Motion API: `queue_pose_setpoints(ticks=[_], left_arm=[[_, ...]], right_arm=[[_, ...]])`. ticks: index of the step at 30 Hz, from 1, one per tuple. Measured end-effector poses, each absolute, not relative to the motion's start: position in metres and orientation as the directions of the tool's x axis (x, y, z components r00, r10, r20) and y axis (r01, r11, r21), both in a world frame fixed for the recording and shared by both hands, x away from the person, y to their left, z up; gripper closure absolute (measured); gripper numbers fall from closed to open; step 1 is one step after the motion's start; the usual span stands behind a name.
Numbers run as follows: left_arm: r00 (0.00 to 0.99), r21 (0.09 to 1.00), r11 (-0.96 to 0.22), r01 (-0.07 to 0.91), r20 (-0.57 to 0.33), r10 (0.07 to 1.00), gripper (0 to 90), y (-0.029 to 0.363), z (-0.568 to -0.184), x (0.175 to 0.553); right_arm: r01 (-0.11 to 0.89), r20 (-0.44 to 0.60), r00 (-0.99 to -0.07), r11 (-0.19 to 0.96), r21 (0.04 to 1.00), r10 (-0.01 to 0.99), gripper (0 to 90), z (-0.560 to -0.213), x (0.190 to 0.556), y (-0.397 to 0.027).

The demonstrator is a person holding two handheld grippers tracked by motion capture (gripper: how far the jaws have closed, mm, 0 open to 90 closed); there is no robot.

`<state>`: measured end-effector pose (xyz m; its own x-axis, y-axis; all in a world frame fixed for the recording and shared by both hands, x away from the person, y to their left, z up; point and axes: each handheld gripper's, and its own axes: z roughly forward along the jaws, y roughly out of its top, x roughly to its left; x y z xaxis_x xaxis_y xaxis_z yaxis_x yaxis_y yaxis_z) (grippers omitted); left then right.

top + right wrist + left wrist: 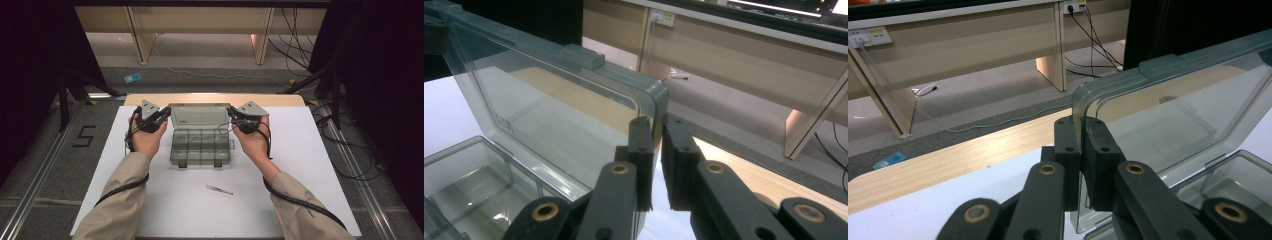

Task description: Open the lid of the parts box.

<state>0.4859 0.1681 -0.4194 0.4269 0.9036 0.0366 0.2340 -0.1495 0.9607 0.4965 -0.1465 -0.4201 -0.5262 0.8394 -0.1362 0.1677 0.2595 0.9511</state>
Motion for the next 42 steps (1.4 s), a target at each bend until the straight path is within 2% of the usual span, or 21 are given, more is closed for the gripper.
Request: queue_pose_setpoints(ticks=[42], left_arm=[[0.435, 0.954, -0.156, 0.255, 0.031, 0.9, 84.1, 0.168, -0.437, 0.495]], right_arm=[[0.189, -0.118, -0.519, 0.248, 0.95, 0.847, 84.1, -0.428, 0.507, -0.146]])
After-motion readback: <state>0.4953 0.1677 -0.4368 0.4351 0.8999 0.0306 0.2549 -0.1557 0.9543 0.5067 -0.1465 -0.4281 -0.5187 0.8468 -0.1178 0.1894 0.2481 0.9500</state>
